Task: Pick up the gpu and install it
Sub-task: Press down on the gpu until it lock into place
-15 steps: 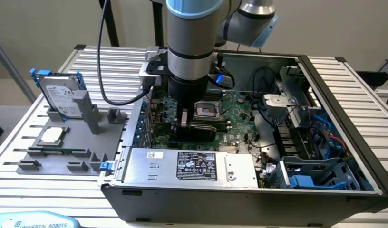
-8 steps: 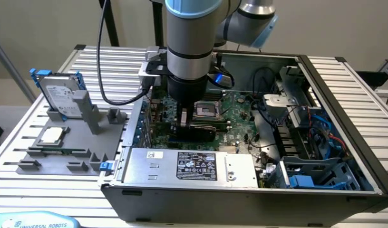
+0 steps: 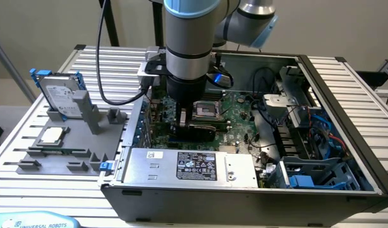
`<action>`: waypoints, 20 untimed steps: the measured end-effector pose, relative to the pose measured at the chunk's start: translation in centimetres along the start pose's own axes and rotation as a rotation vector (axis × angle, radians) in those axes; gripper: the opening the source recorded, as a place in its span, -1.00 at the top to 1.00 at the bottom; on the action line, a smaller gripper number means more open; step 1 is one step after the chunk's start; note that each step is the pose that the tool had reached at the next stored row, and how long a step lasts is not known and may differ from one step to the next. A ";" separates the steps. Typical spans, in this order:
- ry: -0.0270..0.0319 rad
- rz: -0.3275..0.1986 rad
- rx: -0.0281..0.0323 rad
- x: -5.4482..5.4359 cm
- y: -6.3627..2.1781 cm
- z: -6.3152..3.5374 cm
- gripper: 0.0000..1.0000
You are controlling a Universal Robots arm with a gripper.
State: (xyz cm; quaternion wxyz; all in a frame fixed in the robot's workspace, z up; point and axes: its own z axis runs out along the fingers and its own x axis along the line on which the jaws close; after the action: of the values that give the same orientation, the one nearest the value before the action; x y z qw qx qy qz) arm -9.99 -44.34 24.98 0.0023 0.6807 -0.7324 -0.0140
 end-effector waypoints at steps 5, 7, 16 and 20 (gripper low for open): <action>0.0005 0.000 -0.0002 0.0 0.00 0.08 0.47; 0.0005 0.000 -0.0003 0.0 0.00 0.17 0.47; -0.0003 0.000 -0.0008 0.0 0.02 0.34 0.47; -0.0013 0.001 -0.0004 0.0 0.05 0.12 0.45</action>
State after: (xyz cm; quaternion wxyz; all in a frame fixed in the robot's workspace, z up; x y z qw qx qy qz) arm -10.04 -44.32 24.86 0.0020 0.6803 -0.7328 -0.0146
